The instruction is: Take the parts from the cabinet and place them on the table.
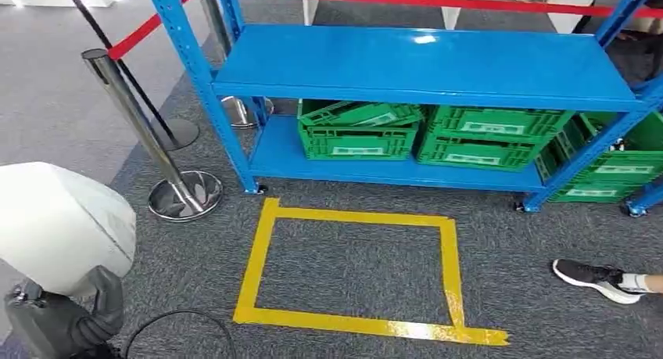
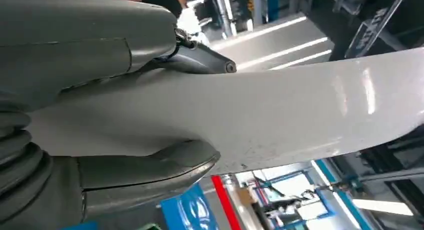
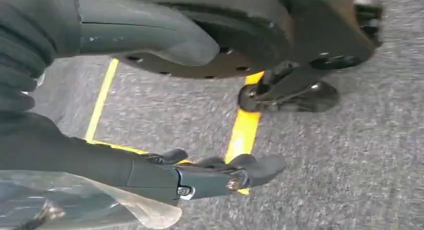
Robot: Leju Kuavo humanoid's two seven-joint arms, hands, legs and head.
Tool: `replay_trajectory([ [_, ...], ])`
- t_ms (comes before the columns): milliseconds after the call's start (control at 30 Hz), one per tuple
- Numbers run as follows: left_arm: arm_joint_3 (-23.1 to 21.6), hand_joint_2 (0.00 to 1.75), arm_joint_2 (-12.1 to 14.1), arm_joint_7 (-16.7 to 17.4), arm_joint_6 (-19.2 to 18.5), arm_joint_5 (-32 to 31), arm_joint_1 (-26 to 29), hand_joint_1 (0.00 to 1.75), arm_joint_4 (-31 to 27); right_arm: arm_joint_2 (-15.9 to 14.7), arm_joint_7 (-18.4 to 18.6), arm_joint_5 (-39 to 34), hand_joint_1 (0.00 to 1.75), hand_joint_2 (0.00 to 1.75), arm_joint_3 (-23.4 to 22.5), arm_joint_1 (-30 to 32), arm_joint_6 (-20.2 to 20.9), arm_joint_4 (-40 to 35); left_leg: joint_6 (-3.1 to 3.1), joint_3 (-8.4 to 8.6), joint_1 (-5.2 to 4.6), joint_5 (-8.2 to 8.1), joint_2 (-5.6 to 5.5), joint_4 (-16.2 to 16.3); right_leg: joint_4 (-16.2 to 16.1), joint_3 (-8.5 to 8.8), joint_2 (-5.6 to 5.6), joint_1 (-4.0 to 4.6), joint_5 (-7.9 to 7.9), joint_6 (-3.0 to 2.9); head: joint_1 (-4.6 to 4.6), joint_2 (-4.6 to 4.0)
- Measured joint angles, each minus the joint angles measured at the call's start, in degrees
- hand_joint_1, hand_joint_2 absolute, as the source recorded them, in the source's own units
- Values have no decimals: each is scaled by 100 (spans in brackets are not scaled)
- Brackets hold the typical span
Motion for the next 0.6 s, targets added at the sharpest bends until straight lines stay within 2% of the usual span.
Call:
replay_trajectory([
  [33, 0, 175, 7, 0, 0, 0, 2, 175, -2, 7, 0, 0, 0, 175, 2, -2, 0, -2, -29, -44, -44, 8, -58, 24, -61, -4, -95, -53, 9, -11, -2, 0],
  [67, 0, 175, 9, 0, 0, -2, 11, 175, -2, 4, -5, 2, 0, 175, 4, -6, 0, -4, -70, -95, -57, -109, 205, 100, -67, -20, -177, -67, 39, -50, -17, 0],
  [100, 0, 175, 15, 0, 0, -2, -3, 175, -4, 9, -13, -2, 0, 175, 4, -2, -4, -4, -111, -194, -45, -334, 396, 374, -67, -37, -241, -67, 49, -82, -72, 0],
  [133, -2, 175, 18, 0, 0, 0, -7, 175, -4, 9, -11, 2, 0, 175, 7, 2, -4, -4, -153, -367, -15, -593, 479, 819, -66, -54, -332, -60, 53, -94, -83, 0],
  [167, -2, 175, 20, 0, 0, 0, -6, 175, -4, 7, -11, 2, 0, 175, 7, 13, -4, -4, -181, -541, 14, -813, 510, 1282, -64, -66, -419, -54, 54, -96, -76, 0],
  [200, -4, 175, 20, 0, 0, 0, -4, 175, -4, 7, -13, 0, 0, 175, 7, 26, -6, -4, -205, -687, 36, -963, 519, 1685, -61, -78, -511, -51, 57, -100, -81, 0],
  [233, -2, 175, 20, 0, 0, 2, 0, 175, -4, 4, -13, 2, 0, 175, 7, 25, -9, -4, -219, -718, 50, -968, 523, 1840, -57, -84, -593, -51, 58, -101, -81, 0],
  [267, -2, 175, 22, -4, 0, 7, 3, 175, -4, 2, -15, 4, 0, 175, 7, 23, -9, -4, -223, -616, 61, -827, 529, 1736, -54, -85, -677, -49, 58, -100, -81, 0],
  [333, -2, 175, 22, -41, 0, 9, 7, 175, -4, 4, -20, 11, 0, 175, 9, 0, -17, -4, -189, -107, 66, -349, 614, 851, -49, -65, -812, -38, 53, -95, -83, 0],
  [367, -2, 175, 22, -61, 0, 13, 9, 175, -7, 4, -20, 13, 0, 175, 11, -14, -22, -4, -142, 181, 48, -172, 798, 325, -49, -50, -865, -24, 45, -86, -81, 0],
  [400, -2, 175, 22, -79, 0, 15, 3, 175, -13, 7, -20, 20, 0, 175, 13, -20, -24, -4, -98, 333, -15, -242, 1062, 92, -46, -77, -913, 10, 35, -67, -81, 0],
  [433, -2, 175, 22, -92, 0, 15, 3, 175, -24, 11, -13, 17, 0, 175, 15, -12, -28, -4, -60, 325, -45, -232, 1084, 37, -44, -101, -969, 15, 37, -42, -68, 0],
  [467, 0, 175, 20, -103, 2, 28, 13, 175, -37, 9, -11, 17, 0, 175, 15, -7, -35, -4, -50, 305, -47, -238, 1020, 14, -43, -48, -1033, 22, 43, -23, -76, 0],
  [533, 2, 175, 22, -118, 2, 66, 24, 175, -37, 9, -2, 15, 0, 175, 15, -31, -41, 0, 25, 276, -22, -240, 865, -74, -47, -45, -1177, 43, 41, 35, -92, 0],
  [567, 2, 175, 13, -118, 2, 66, 44, 175, -50, 4, -2, 17, 0, 175, 17, -50, -42, 4, 61, 312, 28, -193, 818, -142, -13, -87, -1010, 33, -77, 85, -92, 0],
  [600, 4, 175, 13, -136, 7, 68, 41, 175, -63, 7, -5, 24, 0, 175, 22, -50, -35, 2, 105, 303, 37, -159, 759, -170, 210, -188, -680, 30, -223, 103, -54, 0],
])
